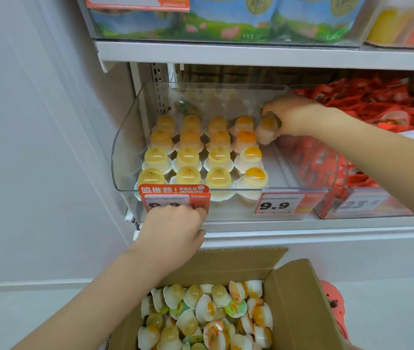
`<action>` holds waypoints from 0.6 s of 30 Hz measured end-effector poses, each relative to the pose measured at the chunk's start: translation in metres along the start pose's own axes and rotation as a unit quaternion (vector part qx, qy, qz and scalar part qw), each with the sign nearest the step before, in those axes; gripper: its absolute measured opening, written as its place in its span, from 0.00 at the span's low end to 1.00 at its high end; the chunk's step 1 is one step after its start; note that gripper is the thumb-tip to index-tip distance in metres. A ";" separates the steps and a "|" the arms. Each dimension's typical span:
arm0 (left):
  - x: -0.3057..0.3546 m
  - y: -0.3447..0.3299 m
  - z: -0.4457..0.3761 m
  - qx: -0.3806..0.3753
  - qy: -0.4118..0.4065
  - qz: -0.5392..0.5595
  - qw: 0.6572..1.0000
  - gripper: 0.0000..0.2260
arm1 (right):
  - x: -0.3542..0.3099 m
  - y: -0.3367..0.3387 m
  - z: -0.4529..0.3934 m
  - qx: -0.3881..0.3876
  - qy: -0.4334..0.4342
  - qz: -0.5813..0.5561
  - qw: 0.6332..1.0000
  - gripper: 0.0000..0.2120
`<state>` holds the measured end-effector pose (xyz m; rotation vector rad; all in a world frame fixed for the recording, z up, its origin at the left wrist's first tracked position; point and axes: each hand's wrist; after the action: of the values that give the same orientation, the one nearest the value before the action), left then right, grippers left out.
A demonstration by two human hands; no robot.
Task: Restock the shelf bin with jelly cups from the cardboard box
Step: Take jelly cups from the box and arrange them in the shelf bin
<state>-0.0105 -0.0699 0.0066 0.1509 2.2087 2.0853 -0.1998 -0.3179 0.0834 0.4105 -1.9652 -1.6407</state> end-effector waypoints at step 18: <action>0.054 -0.209 0.078 -0.337 0.018 0.100 0.936 0.15 | -0.155 -0.205 0.282 -0.356 0.096 -0.072 0.927 0.18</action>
<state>-0.0540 0.0029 -0.2068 0.2853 1.4116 2.8310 -0.2607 -0.0486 -0.1793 0.4063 -1.1043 -2.1663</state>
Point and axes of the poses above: each hand's wrist, its own z-axis away from the middle knuckle, its own y-axis out of the back of the hand, x = y × z, and after that the axes turned 6 degrees about z, right-handed
